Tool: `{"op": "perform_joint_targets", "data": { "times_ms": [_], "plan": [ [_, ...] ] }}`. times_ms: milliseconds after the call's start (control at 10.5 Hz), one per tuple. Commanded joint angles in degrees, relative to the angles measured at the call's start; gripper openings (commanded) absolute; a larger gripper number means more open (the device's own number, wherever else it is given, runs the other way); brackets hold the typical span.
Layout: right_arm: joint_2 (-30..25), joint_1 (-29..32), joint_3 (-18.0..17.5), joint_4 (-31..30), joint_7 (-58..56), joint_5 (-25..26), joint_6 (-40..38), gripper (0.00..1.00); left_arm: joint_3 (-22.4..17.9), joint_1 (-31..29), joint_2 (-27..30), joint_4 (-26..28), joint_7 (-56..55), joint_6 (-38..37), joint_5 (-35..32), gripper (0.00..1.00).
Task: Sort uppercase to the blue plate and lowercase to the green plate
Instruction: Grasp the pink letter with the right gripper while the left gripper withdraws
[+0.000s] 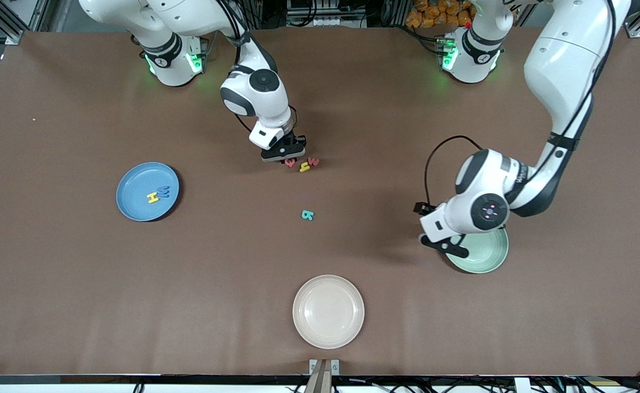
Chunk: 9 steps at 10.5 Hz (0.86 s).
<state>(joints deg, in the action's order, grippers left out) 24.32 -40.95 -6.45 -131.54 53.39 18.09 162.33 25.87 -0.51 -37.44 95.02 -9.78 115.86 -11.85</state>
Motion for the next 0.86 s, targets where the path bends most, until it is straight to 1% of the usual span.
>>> {"op": "perform_joint_targets", "data": {
  "times_ms": [0,190,381,571,762],
  "plan": [
    [0.8,0.5,-0.2,-0.2,1.6,1.4,0.7,0.38,1.5,1.5,1.8,1.5,-5.8,-0.4,1.0,1.00],
    [0.7,0.5,-0.2,-0.2,1.6,1.4,0.5,0.33,1.7,3.9,1.7,1.2,-8.8,-0.4,0.9,1.00],
    [0.6,0.7,-0.1,-0.2,0.8,1.4,0.3,0.33,2.8,5.3,1.7,1.2,-9.6,-0.3,0.9,1.00],
    [-0.6,3.0,-0.1,-0.2,-2.5,1.5,-0.6,0.32,3.7,6.9,1.8,1.1,-11.6,-0.1,0.5,1.00],
    [-3.0,7.7,-0.3,-0.2,-10.1,1.5,-5.4,0.32,5.0,8.5,1.8,0.7,-12.0,0.3,0.1,1.00]
  ]
}}
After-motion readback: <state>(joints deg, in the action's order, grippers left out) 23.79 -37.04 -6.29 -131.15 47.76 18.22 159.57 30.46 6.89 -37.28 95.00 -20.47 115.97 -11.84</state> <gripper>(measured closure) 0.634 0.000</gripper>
